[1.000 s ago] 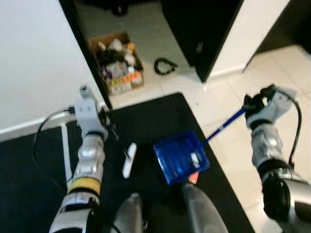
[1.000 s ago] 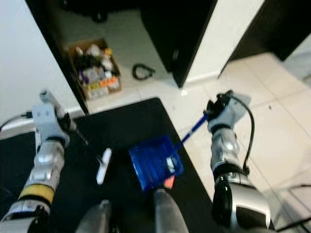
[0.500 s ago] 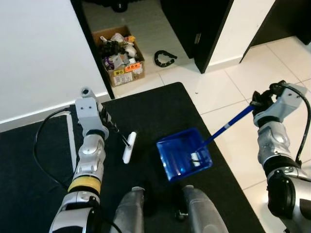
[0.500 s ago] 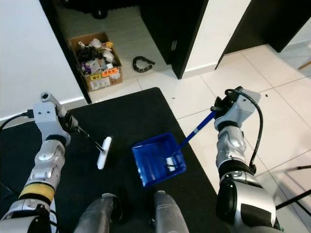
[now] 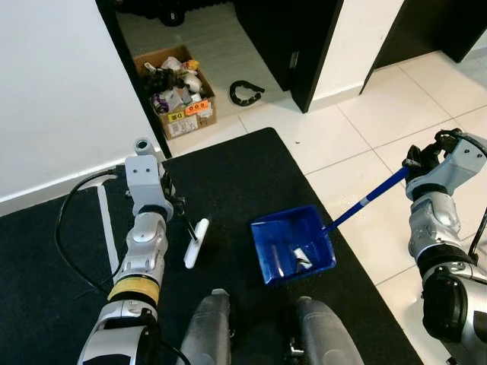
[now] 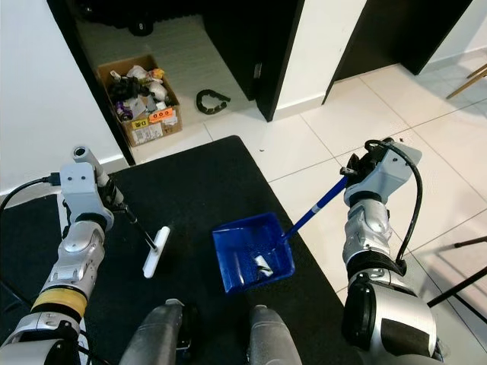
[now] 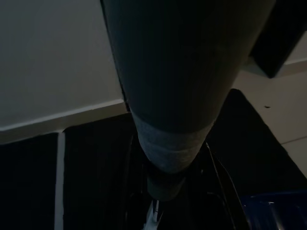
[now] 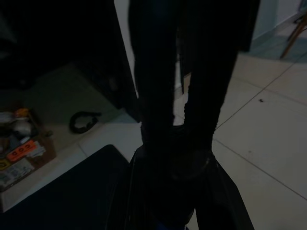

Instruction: Sweep floor

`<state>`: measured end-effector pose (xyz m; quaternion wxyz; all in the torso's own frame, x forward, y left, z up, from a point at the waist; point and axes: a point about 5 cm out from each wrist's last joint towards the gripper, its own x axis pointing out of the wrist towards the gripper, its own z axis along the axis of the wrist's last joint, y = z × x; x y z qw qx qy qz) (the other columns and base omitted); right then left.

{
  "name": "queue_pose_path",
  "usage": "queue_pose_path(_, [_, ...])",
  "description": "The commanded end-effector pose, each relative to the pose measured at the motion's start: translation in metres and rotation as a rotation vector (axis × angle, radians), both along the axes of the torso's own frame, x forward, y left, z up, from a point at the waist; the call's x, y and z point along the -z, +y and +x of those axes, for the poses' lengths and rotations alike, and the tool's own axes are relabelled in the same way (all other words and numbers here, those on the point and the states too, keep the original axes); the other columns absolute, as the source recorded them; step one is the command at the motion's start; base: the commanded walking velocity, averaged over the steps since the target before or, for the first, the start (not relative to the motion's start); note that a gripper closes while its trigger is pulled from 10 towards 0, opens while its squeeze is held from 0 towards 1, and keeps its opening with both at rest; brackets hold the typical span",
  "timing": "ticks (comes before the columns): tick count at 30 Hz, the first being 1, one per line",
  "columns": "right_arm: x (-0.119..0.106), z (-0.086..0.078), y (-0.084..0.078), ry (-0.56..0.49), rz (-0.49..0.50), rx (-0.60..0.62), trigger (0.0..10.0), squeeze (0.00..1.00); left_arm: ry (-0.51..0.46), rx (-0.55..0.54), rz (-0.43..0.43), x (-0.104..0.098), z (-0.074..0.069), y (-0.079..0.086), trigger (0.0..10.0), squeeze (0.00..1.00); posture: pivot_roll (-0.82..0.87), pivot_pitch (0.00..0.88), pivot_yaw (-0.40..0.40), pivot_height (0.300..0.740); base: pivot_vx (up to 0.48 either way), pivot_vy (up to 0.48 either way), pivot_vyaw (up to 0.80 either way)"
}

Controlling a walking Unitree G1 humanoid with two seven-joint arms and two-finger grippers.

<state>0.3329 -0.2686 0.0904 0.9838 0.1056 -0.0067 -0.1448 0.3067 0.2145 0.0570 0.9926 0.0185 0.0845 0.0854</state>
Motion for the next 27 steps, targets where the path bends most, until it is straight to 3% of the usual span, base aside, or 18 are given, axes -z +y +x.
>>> queue_pose_path(1, [-0.008,0.001,-0.006,-0.038,0.003,0.023,10.0,0.0,0.027,0.002,0.006,0.004,-0.002,-0.002,10.0,0.0,0.01,0.111,-0.019,0.74,0.0,-0.48,0.0])
queue_pose_path(7, [-0.015,0.004,-0.008,-0.065,0.005,0.023,10.0,0.0,0.024,-0.021,0.017,0.003,-0.001,0.0,10.0,0.0,0.01,0.104,-0.016,0.74,0.0,-0.446,0.0])
queue_pose_path(20, [-0.035,0.011,-0.019,-0.098,-0.031,0.08,10.0,0.0,0.033,-0.066,0.016,0.004,0.002,0.003,10.0,0.0,-0.01,0.094,-0.009,0.74,0.0,0.0,0.0])
queue_pose_path(27, [-0.034,0.012,-0.017,-0.086,-0.034,0.101,10.0,0.0,0.017,-0.057,0.01,0.0,0.006,-0.002,10.0,0.0,-0.01,0.094,-0.007,0.74,0.0,-0.468,0.0])
